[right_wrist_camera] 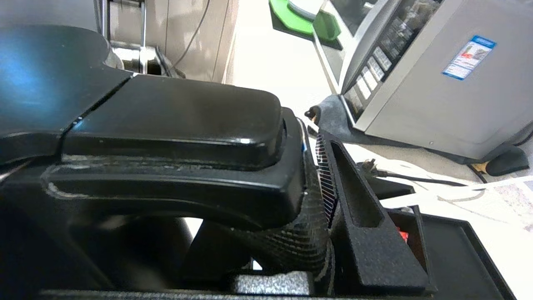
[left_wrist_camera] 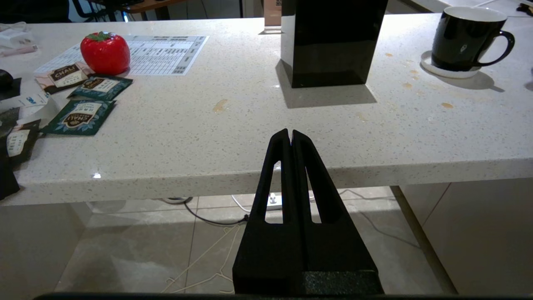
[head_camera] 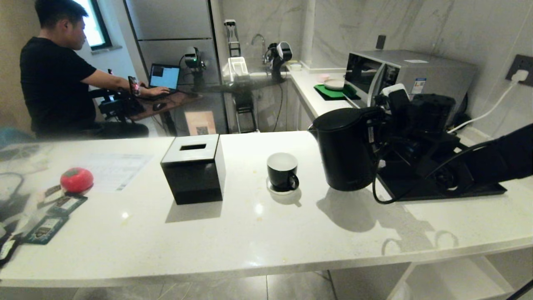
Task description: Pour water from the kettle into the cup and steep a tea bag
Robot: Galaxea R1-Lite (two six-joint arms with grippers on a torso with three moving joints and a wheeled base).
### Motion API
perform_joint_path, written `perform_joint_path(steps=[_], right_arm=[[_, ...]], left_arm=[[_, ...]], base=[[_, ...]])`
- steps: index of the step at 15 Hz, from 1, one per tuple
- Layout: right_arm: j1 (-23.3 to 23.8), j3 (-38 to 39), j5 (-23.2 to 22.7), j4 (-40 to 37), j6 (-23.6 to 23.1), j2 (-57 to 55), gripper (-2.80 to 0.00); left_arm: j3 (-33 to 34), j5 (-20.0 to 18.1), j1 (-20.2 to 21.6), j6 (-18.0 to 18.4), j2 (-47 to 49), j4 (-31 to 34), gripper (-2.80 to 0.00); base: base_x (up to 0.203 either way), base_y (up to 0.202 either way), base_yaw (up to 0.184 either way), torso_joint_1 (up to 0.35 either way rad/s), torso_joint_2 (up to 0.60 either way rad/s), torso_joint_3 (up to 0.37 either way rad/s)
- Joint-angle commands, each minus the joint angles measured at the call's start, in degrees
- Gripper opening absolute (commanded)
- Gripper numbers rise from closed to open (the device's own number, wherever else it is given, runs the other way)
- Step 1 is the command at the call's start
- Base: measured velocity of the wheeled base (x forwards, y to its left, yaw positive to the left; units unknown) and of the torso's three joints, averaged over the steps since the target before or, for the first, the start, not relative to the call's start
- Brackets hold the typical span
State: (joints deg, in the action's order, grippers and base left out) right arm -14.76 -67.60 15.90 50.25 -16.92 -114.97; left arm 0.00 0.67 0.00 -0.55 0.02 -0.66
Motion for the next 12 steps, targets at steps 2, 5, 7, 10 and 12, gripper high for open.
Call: perform_joint_path(steps=[2, 5, 7, 10, 12], right_arm=[[-0.1, -3.5, 0.1, -1.4, -1.8, -1.3, -2.80], [-0.3, -4.9, 0.1, -1.9, -5.0, -1.9, -2.80], [-0.5, -4.8, 0.0, -1.8, -6.7, -2.0, -2.80], [-1.1, -4.9, -0.2, -1.8, -10.4, -2.3, -2.80], [-2.1, -5.8, -0.2, -1.7, -11.1, -2.8, -2.80]], left_arm=[[0.0, 0.0, 0.0, 0.0, 0.0, 0.0, -2.80], [0.0, 0.0, 0.0, 0.0, 0.0, 0.0, -2.80], [0.0, 0.0, 0.0, 0.0, 0.0, 0.0, -2.80], [0.0, 0.0, 0.0, 0.0, 0.0, 0.0, -2.80], [0.0, 0.0, 0.0, 0.0, 0.0, 0.0, -2.80]], base=[[0.000, 0.000, 0.000, 0.000, 0.00, 0.000], [0.000, 0.000, 0.000, 0.000, 0.00, 0.000], [0.000, 0.000, 0.000, 0.000, 0.00, 0.000], [0.000, 0.000, 0.000, 0.000, 0.00, 0.000], [0.000, 0.000, 0.000, 0.000, 0.00, 0.000]])
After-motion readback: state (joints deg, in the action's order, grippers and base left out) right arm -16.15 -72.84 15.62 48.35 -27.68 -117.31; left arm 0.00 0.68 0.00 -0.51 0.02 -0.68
